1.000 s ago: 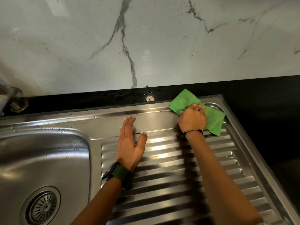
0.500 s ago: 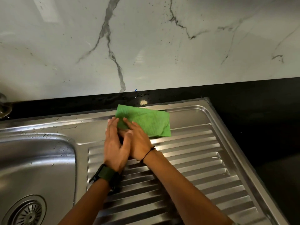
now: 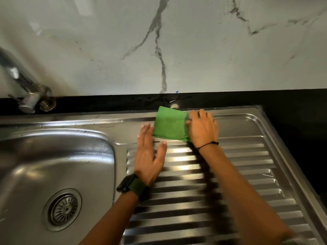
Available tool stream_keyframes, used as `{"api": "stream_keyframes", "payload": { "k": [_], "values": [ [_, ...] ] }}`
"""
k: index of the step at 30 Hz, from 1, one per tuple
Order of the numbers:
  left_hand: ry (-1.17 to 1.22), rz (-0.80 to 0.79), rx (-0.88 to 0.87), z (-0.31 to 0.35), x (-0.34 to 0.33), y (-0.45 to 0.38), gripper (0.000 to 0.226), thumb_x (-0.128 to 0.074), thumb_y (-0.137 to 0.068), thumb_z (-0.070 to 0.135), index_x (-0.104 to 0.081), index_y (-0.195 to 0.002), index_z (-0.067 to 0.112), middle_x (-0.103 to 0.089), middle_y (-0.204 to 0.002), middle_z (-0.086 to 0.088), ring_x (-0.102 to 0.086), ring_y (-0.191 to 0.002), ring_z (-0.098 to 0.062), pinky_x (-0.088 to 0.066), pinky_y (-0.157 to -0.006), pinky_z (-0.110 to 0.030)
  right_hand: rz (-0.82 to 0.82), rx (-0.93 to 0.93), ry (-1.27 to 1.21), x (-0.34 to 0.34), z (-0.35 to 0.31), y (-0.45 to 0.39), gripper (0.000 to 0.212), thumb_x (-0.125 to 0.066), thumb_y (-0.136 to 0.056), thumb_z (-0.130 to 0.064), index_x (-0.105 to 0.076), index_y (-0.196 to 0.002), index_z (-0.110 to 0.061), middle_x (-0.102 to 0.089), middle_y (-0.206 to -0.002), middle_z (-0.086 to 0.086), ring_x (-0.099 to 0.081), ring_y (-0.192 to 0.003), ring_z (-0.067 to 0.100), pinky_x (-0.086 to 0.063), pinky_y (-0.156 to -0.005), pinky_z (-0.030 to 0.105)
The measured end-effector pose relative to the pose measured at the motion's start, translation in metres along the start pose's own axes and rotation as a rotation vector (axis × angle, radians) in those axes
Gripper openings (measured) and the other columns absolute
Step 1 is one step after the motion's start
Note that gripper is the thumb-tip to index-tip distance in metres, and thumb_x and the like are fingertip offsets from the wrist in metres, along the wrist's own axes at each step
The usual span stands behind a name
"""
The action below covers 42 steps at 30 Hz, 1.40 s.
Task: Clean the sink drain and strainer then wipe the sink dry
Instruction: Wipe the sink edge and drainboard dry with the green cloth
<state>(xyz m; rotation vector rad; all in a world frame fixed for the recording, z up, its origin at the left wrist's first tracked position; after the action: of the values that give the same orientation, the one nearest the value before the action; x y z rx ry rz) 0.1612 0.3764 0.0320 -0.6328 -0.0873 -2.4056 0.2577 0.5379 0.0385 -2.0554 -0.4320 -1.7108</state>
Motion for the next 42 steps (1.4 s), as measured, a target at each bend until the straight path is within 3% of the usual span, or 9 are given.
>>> {"api": "stream_keyframes", "payload": {
  "k": [6, 11, 14, 17, 21, 27, 33, 38, 42],
  "values": [
    [-0.124, -0.080, -0.039, -0.001, -0.007, -0.001, 0.065, -0.035, -0.084, 0.042, -0.027, -0.142, 0.014, -0.017, -0.155, -0.002, -0.008, -0.143, -0.011, -0.013, -0.119, -0.040, -0.012, 0.103, 0.026, 0.006, 0.024, -0.007, 0.023, -0.042, -0.095, -0.018, -0.056, -0.107, -0.004, -0.059, -0.111, 0.017, -0.050, -0.104, 0.032, -0.040, -0.081, 0.041],
    [-0.123, -0.077, -0.053, 0.003, -0.012, 0.000, 0.066, -0.039, -0.083, 0.039, -0.027, -0.142, 0.012, -0.021, -0.153, -0.004, -0.013, -0.143, -0.013, -0.019, -0.117, -0.045, -0.028, -0.013, 0.017, 0.003, 0.003, 0.016, 0.066, -0.044, -0.080, -0.067, -0.047, -0.117, -0.013, -0.052, -0.112, 0.015, -0.045, -0.105, 0.031, -0.039, -0.083, 0.041],
    [-0.086, -0.021, -0.056, 0.006, -0.009, -0.001, 0.066, -0.041, -0.082, 0.036, -0.025, -0.142, 0.013, -0.022, -0.152, -0.004, -0.016, -0.142, -0.017, -0.019, -0.117, -0.040, -0.025, 0.068, -0.066, -0.004, -0.039, 0.021, 0.053, -0.050, -0.085, -0.051, -0.042, -0.123, -0.016, -0.049, -0.117, 0.014, -0.043, -0.110, 0.032, -0.038, -0.085, 0.042],
    [-0.027, 0.073, -0.013, 0.004, 0.000, 0.000, 0.070, -0.039, -0.081, 0.044, -0.024, -0.142, 0.013, -0.022, -0.153, -0.007, -0.024, -0.141, -0.023, -0.026, -0.112, -0.035, -0.076, 0.293, -0.189, -0.017, -0.100, 0.029, 0.037, -0.041, -0.095, -0.033, -0.039, -0.129, -0.019, -0.052, -0.116, 0.017, -0.046, -0.109, 0.034, -0.039, -0.085, 0.042],
    [-0.012, 0.128, 0.039, 0.001, 0.008, 0.000, 0.068, -0.038, -0.082, 0.043, -0.026, -0.142, 0.013, -0.024, -0.153, -0.009, -0.026, -0.140, -0.025, -0.030, -0.112, -0.049, -0.069, 0.450, -0.217, -0.014, -0.115, 0.024, 0.031, -0.046, -0.092, -0.030, -0.046, -0.120, -0.017, -0.054, -0.112, 0.017, -0.049, -0.104, 0.034, -0.041, -0.079, 0.040],
    [-0.088, 0.025, 0.029, 0.001, 0.000, 0.003, 0.069, -0.039, -0.082, 0.040, -0.020, -0.144, 0.016, -0.014, -0.155, -0.003, -0.013, -0.144, -0.019, -0.017, -0.117, -0.048, 0.021, 0.282, -0.050, 0.011, 0.020, -0.002, 0.036, -0.055, -0.076, -0.002, -0.057, -0.111, -0.012, -0.055, -0.107, 0.017, -0.051, -0.099, 0.036, -0.039, -0.072, 0.040],
    [-0.069, 0.004, 0.046, 0.004, -0.001, 0.002, 0.071, -0.039, -0.080, 0.040, -0.019, -0.144, 0.017, -0.012, -0.156, -0.002, -0.012, -0.144, -0.020, -0.019, -0.116, -0.048, 0.112, -0.140, 0.100, 0.037, 0.152, -0.007, 0.035, -0.056, -0.075, 0.004, -0.051, -0.109, 0.004, -0.056, -0.103, 0.033, -0.054, -0.090, 0.047, -0.045, -0.071, 0.050],
    [-0.030, 0.041, 0.040, 0.006, -0.003, 0.000, 0.069, -0.040, -0.081, 0.038, -0.021, -0.143, 0.017, -0.015, -0.155, -0.001, -0.015, -0.144, -0.018, -0.022, -0.116, -0.043, 0.208, -0.428, -0.065, 0.035, 0.144, -0.006, 0.038, -0.054, -0.085, -0.007, -0.040, -0.120, 0.000, -0.054, -0.109, 0.035, -0.054, -0.095, 0.050, -0.045, -0.068, 0.049],
    [-0.024, 0.058, 0.028, 0.001, -0.003, -0.001, 0.068, -0.041, -0.081, 0.038, -0.022, -0.143, 0.016, -0.017, -0.155, 0.000, -0.014, -0.144, -0.015, -0.021, -0.117, -0.040, 0.170, -0.285, -0.099, 0.022, 0.057, -0.009, 0.036, -0.049, -0.090, -0.015, -0.042, -0.124, -0.008, -0.056, -0.109, 0.027, -0.058, -0.094, 0.045, -0.047, -0.071, 0.046]
  ]
}}
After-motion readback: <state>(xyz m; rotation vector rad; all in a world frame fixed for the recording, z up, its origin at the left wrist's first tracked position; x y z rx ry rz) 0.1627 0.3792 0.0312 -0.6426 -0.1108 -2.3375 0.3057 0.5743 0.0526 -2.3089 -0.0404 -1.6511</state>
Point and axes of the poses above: each hand's wrist, its own y-axis away from the middle knuckle, its own x-axis out of the back of the hand, z = x × y, the point moved 8 cm from there along -y, towards the middle knuckle
